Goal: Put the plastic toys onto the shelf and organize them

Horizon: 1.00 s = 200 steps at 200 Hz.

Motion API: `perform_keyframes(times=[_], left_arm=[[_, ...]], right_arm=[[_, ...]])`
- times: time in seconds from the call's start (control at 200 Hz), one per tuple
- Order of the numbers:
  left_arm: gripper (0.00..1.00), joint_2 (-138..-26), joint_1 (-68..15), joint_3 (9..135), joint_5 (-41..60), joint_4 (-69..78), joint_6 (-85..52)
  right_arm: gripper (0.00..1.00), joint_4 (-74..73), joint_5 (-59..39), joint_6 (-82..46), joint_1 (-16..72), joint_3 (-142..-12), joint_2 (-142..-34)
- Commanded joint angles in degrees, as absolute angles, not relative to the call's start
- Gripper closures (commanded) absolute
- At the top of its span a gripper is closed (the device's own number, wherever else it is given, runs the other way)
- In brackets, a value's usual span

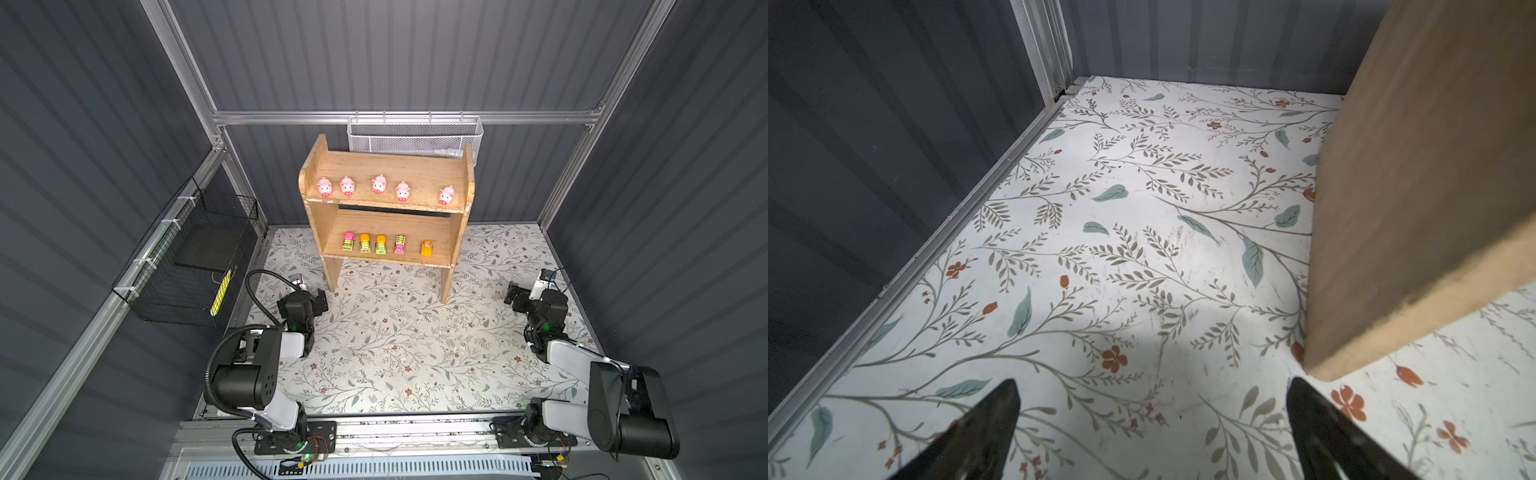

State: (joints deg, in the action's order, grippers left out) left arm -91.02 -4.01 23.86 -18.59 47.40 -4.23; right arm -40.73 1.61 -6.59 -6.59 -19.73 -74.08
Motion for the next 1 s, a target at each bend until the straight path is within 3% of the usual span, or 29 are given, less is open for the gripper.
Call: perform_keyframes(times=[0.0,0.145,0.44,0.996], left_arm=[[0.0,-93.6,-3.4,22.6,-17.2,55.4,-2.9],[0.0,-97.6,-3.3,22.8,-15.5,59.4,-2.2],[0.0,-98.1,-3.4,25.8,-14.5,54.0,-1.8],[0.0,-98.1,-3.5,25.7,-14.7,54.1,-1.6]], right_arm=[[0.01,-52.3,-3.4,-5.7,-6.8,-17.6,-77.5],[0.01,-65.9,-4.4,-5.7,-6.8,-14.2,-84.4],[0.01,-56.7,-10.9,-3.1,-6.7,-18.5,-83.9],[0.01,-56.4,-10.7,-3.2,-6.7,-18.5,-83.7]])
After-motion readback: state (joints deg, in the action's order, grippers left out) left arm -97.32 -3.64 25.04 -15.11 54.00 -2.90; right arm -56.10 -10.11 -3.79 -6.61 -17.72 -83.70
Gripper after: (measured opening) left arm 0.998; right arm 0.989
